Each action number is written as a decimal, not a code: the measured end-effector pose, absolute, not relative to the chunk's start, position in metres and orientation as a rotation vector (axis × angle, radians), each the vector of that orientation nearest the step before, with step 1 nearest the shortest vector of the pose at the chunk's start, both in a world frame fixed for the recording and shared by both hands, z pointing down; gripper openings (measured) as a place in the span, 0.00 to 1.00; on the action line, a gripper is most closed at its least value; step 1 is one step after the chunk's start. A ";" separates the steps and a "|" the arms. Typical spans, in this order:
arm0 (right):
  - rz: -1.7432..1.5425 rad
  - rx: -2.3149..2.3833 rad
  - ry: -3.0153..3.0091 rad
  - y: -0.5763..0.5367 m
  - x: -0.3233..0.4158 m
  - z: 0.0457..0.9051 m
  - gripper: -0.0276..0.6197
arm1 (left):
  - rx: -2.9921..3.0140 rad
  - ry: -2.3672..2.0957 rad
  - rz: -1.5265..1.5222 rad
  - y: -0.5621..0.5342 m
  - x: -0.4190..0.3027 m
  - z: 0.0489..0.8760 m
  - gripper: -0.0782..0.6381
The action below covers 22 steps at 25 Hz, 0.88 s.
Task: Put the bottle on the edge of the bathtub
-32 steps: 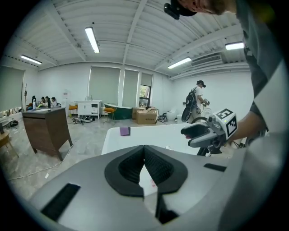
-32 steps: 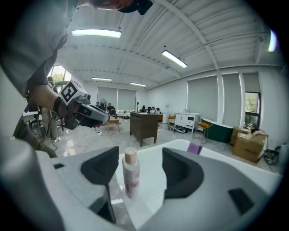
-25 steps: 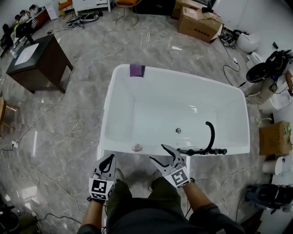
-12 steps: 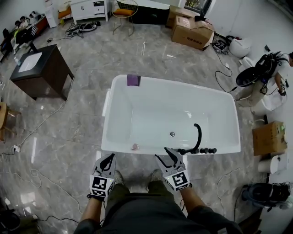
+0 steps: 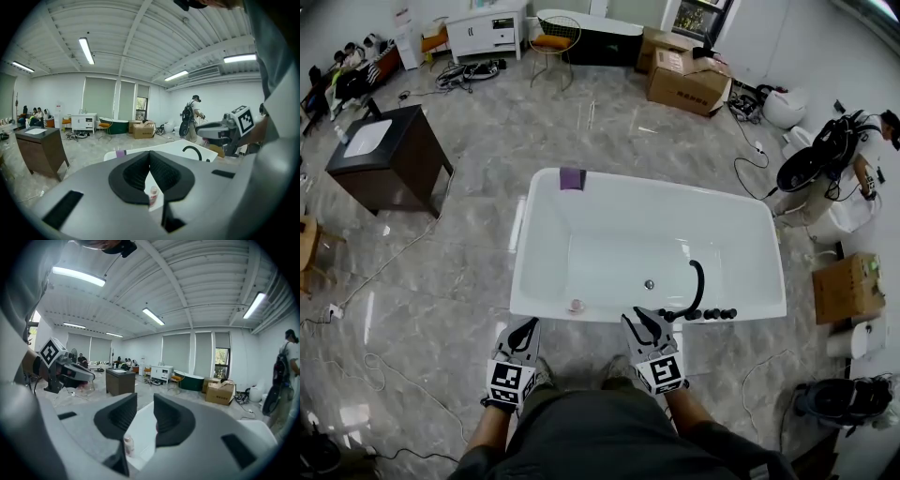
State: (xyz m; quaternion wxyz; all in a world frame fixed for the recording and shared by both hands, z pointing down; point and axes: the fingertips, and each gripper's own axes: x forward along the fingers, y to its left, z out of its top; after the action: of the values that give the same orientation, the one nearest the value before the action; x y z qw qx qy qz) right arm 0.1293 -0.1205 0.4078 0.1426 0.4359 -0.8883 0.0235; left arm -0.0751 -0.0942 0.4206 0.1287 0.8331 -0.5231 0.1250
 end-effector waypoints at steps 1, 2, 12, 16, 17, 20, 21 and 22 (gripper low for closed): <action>0.064 1.264 -2.563 -0.121 0.131 0.406 0.21 | 2.423 -1.524 0.361 -0.094 -0.074 0.419 0.11; 0.061 1.270 -2.563 -0.121 0.133 0.404 0.20 | 2.422 -1.527 0.359 -0.094 -0.073 0.418 0.11; 0.058 1.319 -2.544 -0.119 0.144 0.395 0.04 | 2.426 -1.531 0.350 -0.097 -0.066 0.415 0.11; 0.063 1.311 -2.545 -0.120 0.143 0.397 0.04 | 2.429 -1.527 0.349 -0.098 -0.063 0.413 0.11; 0.063 1.308 -2.548 -0.120 0.143 0.397 0.04 | 2.431 -1.528 0.349 -0.098 -0.063 0.412 0.11; 0.065 1.300 -2.553 -0.119 0.140 0.396 0.04 | 2.431 -1.531 0.352 -0.098 -0.064 0.411 0.11; 0.064 1.298 -2.553 -0.119 0.140 0.396 0.04 | 2.430 -1.531 0.354 -0.097 -0.064 0.411 0.11; 0.059 1.298 -2.554 -0.119 0.140 0.395 0.04 | 2.430 -1.532 0.355 -0.097 -0.064 0.411 0.11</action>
State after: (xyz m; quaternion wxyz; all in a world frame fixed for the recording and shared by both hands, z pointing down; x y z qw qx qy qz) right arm 0.1396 -0.1190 0.3953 0.1376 0.4487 -0.8828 0.0205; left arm -0.0640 -0.0968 0.4105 0.1233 0.8331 -0.5253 0.1219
